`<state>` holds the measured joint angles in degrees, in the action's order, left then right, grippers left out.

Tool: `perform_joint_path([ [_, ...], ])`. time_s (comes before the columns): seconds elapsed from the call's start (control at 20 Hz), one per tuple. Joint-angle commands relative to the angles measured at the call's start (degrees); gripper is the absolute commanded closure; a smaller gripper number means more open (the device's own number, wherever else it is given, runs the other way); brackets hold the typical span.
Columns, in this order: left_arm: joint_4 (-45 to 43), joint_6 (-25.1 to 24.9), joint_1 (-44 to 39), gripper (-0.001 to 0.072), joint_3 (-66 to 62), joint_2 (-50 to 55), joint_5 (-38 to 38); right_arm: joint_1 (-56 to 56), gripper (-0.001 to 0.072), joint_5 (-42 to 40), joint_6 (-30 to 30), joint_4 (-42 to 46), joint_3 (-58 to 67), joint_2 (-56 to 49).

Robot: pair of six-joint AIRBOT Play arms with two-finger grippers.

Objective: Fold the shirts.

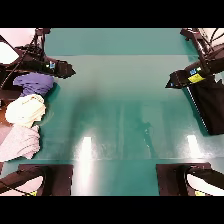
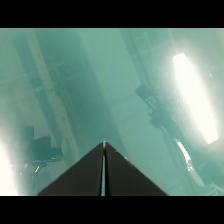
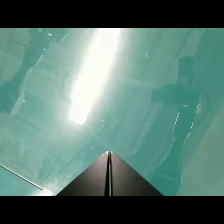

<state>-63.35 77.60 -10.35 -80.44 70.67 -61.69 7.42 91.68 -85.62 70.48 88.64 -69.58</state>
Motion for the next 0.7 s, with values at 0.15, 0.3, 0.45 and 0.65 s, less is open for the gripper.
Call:
perform_joint_path([
  [0.15, -0.02, 0.0, -0.02, 0.068, 0.02, -0.02, 0.79, 0.04, 0.0693, 0.02, -0.04, -0.02, 0.04, 0.04],
  [0.3, -0.02, 0.0, -0.02, 0.068, 0.02, -0.04, 1.75, 0.04, 0.0693, 0.02, -0.04, -0.02, 0.04, 0.02],
  [0.45, -0.02, 0.0, -0.02, 0.068, 0.02, -0.04, 1.77, 0.04, 0.0693, 0.04, -0.04, -0.02, 0.04, 0.04],
  [0.65, 0.42, 0.68, -0.02, 0.068, 0.02, -0.02, 3.41, 0.04, 0.0693, 0.87, -0.04, -0.02, 0.04, 0.02],
])
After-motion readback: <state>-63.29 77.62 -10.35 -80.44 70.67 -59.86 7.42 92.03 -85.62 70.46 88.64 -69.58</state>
